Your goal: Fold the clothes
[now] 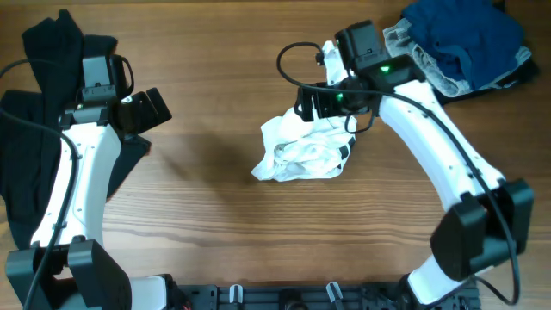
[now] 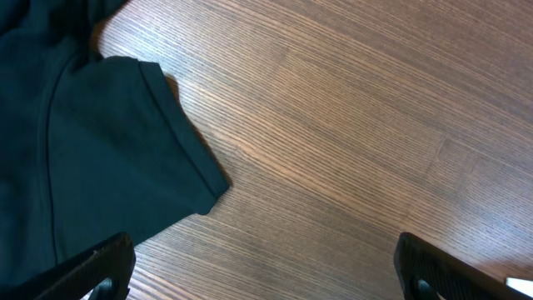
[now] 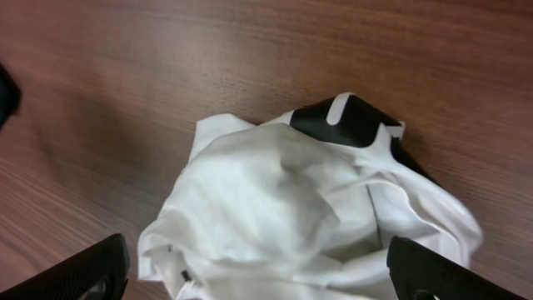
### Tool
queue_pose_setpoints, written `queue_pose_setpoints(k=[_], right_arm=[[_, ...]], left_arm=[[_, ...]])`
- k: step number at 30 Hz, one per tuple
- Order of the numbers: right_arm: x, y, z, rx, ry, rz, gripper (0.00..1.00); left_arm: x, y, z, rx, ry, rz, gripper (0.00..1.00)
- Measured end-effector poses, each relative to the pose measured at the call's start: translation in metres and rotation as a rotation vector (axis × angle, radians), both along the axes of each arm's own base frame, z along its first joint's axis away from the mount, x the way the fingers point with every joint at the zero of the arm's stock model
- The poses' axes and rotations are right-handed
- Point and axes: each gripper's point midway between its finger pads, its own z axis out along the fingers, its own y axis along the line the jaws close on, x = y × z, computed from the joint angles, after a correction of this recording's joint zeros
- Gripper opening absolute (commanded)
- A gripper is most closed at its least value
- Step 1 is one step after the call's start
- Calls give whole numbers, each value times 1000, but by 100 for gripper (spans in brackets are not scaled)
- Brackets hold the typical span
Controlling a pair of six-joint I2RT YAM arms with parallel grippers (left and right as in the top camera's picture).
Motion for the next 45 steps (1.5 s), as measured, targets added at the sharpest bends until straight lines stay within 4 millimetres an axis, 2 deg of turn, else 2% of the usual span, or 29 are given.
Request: queue_pose_setpoints(k=[4,6,9,11,16,18,21,23,24,25,26,28,30,33,35,38,41,45], right_arm=[[-2,0,-35,-28,73,5,82],[-1,1,-44,-35,89,7,63],[2,2,-49,-35,87,9,23],[7,4,-47,-26,64,8,4],[16,9,-43,-4,23,10,4],[21,17,-36,32,0,25,4],[34,49,-12,135,-91,90,4],[31,74,-3,178,-127,145,4],[25,89,1,197,-141,181,18],[17,105,3,210,-146,220,42],[7,122,5,221,-155,262,55],[-8,140,5,229,-151,308,66],[-16,148,4,223,-144,335,73],[-19,139,-1,200,-112,325,77],[-19,119,-7,167,-58,286,76],[-21,78,-7,107,15,210,73],[-35,39,-1,32,83,170,73],[-53,28,-11,-32,137,187,70]], left_arm=[[-2,0,-1,-1,9,0,100],[-2,0,-1,-1,10,0,100],[-2,0,-1,-1,10,0,100],[-2,0,-1,-1,10,0,100],[-2,0,-1,-1,10,0,100],[-2,0,-1,-1,10,0,100],[-2,0,-1,-2,9,0,100],[-1,-1,-1,-6,5,-2,100],[-1,-1,-1,-8,4,-3,100],[-1,-2,-1,-9,4,-4,100],[-1,-2,-1,-11,4,-5,100],[0,-3,0,-14,1,-7,100],[0,-3,0,-15,1,-7,100],[0,-3,0,-15,1,-7,100],[0,-3,0,-15,1,-7,100],[0,-3,0,-16,1,-7,100],[0,-3,0,-18,0,-8,100],[0,-3,0,-18,0,-8,100]])
